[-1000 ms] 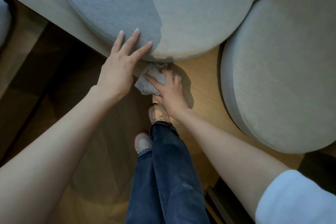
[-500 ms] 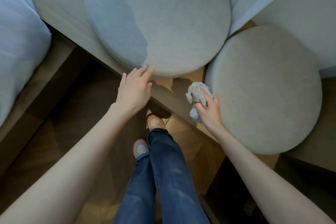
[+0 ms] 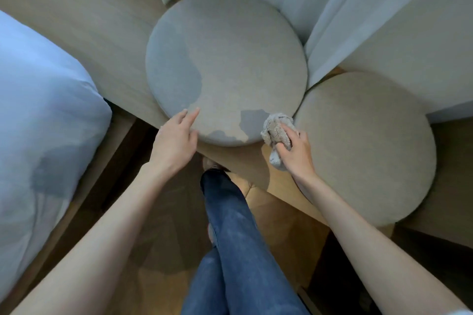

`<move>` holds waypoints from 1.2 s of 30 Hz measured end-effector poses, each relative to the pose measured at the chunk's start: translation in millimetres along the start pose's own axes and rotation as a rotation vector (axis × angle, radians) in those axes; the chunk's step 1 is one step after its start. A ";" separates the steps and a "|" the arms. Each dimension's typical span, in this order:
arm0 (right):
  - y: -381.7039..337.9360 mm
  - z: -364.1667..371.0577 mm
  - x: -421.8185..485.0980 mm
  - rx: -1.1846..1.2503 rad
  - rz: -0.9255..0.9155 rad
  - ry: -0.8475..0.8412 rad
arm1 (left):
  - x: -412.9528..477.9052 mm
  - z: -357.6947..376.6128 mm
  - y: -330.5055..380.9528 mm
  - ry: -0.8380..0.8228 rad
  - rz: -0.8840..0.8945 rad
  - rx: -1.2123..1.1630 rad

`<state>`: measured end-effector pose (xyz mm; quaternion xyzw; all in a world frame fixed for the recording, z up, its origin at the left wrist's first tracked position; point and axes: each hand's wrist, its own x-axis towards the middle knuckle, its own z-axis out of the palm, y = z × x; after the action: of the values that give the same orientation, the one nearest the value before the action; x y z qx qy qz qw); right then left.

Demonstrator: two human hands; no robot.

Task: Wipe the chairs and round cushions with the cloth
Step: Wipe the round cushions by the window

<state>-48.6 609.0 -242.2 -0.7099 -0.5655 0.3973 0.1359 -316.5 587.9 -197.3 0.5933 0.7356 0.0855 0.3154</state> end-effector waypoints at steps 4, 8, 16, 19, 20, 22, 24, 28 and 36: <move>-10.7 -3.4 39.5 0.032 0.118 0.041 | 54.2 -21.0 14.7 -0.078 0.053 0.020; -26.5 -8.3 82.8 0.077 0.221 0.098 | 107.3 -37.5 34.5 -0.175 0.089 0.075; -52.9 -13.7 171.3 -0.030 0.252 0.164 | 207.1 -49.0 45.5 -0.301 0.182 0.130; -55.0 -11.5 200.4 -0.065 0.304 0.194 | 239.4 -46.2 39.4 -0.355 0.210 0.161; -55.3 -10.2 208.3 -0.087 0.313 0.203 | 249.3 -44.6 37.4 -0.373 0.219 0.169; -52.3 -7.0 223.1 -0.134 0.300 0.215 | 267.3 -39.8 33.5 -0.412 0.244 0.192; -49.2 -5.1 238.0 -0.171 0.259 0.239 | 283.1 -34.7 28.3 -0.454 0.284 0.211; -53.6 -4.2 270.1 -0.242 0.173 0.305 | 313.6 -17.5 14.8 -0.484 0.340 0.233; -51.0 -1.4 364.0 -0.240 0.174 0.305 | 374.8 44.6 9.4 -0.521 0.374 0.305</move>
<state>-66.8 957.3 -357.9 -0.8190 -0.5182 0.2255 0.0995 -319.9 926.9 -363.6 0.7599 0.5134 -0.1231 0.3791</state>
